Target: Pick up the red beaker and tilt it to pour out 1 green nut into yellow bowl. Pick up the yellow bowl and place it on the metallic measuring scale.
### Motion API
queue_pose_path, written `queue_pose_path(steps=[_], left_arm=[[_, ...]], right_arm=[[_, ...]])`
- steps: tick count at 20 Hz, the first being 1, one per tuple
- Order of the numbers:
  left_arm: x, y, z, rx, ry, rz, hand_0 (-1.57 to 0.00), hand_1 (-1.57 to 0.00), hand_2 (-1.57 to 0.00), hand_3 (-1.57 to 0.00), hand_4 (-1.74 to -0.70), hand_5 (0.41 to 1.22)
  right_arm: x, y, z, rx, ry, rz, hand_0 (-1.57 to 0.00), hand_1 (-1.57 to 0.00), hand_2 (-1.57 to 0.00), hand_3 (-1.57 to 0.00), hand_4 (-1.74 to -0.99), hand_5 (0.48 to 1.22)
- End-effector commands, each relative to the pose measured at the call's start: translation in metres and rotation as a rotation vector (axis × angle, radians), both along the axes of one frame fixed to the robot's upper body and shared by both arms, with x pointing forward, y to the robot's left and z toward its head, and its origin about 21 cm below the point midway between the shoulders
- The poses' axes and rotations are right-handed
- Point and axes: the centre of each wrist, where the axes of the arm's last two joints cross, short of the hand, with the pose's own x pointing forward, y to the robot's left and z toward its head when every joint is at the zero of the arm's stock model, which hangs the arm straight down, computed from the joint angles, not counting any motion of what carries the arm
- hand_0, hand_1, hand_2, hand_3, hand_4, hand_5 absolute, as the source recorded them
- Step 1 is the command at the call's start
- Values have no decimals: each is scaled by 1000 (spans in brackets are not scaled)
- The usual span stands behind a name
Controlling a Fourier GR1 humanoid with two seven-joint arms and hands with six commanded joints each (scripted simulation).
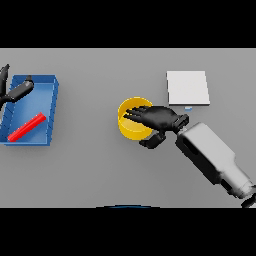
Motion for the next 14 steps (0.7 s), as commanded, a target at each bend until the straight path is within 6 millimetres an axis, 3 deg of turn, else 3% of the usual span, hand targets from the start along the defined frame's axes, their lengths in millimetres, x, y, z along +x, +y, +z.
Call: queue_pose_path(steps=[1, 5, 8, 10, 11, 14], left_arm=[[1, 2, 1, -2, 7, 0, 1, 1, 1, 1, -798, 736], [3, -3, 0, -5, 10, -10, 1, 1, 1, 1, -793, 729], [3, 1, 4, -4, -3, -8, 1, 1, 1, 1, -792, 723], [2, 0, 5, -2, -5, -16, 1, 1, 1, 1, -793, 723], [2, 2, 7, -6, -11, -17, 1, 1, 1, 1, -795, 725], [0, -1, 8, -2, -15, -12, 1, 1, 1, 1, -799, 728]], right_arm=[[1, 5, 1, -21, 4, 5, 1, 1, 1, 1, -1306, 681], [0, 9, -1, -64, 14, 19, 1, 1, -4, -11, -1308, 729], [-1, 18, -2, -99, 2, 20, -93, -107, -133, -160, -1362, 820], [1, 14, -1, -107, 4, 36, -508, -437, -388, -359, -1425, 964], [-1, 15, -4, -112, 13, 29, -721, -664, -624, -472, -1488, 1016], [2, 13, 2, -131, 62, 51, -1136, -1107, -1086, -867, -1604, 1116]])
